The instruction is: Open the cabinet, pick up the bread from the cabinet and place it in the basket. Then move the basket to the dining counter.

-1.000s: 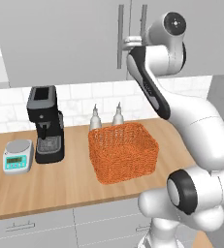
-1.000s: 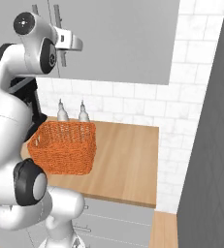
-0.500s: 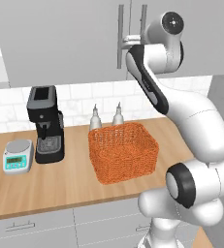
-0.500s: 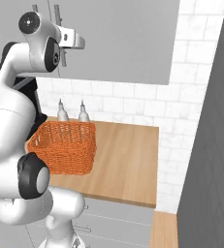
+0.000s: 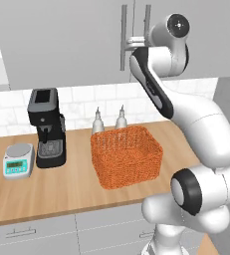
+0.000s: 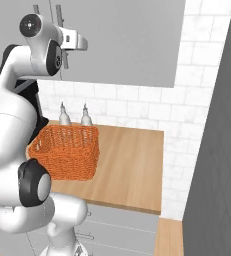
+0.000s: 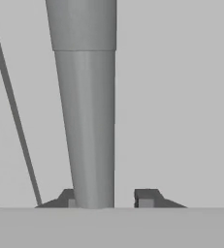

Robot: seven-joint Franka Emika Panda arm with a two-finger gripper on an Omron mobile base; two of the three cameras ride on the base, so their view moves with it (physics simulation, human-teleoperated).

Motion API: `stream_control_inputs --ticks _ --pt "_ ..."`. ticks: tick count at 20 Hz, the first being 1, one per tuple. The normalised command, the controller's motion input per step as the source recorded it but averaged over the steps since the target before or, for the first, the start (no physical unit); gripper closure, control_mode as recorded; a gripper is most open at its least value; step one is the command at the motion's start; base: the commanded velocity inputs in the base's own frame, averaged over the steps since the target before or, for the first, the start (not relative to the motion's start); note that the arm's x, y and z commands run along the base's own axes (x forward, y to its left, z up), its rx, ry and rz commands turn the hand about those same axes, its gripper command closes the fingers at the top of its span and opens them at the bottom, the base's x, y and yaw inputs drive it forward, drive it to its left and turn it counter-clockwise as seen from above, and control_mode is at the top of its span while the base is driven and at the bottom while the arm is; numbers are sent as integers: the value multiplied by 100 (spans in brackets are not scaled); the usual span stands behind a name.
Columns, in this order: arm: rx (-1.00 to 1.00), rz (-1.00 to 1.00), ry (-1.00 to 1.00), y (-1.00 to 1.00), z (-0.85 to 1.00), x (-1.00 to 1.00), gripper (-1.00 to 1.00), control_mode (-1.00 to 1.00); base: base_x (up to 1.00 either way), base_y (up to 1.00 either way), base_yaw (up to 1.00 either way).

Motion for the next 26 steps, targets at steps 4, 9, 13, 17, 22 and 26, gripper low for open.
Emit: stream_control_inputs --ticks 4,9,13,17,22,26 --pt "0 0 -1 1 -1 7 100 -100 0 0 0" --pt "7 4 -4 -53 0 -47 100 -100 0 0 0" --pt "6 15 -6 -59 3 -100 100 -100 0 0 0" --pt "2 14 -1 -68 16 -100 100 -100 0 0 0" --pt "0 12 0 -87 8 -100 100 -100 0 0 0" --pt "0 11 0 -100 0 -100 100 -100 0 0 0"
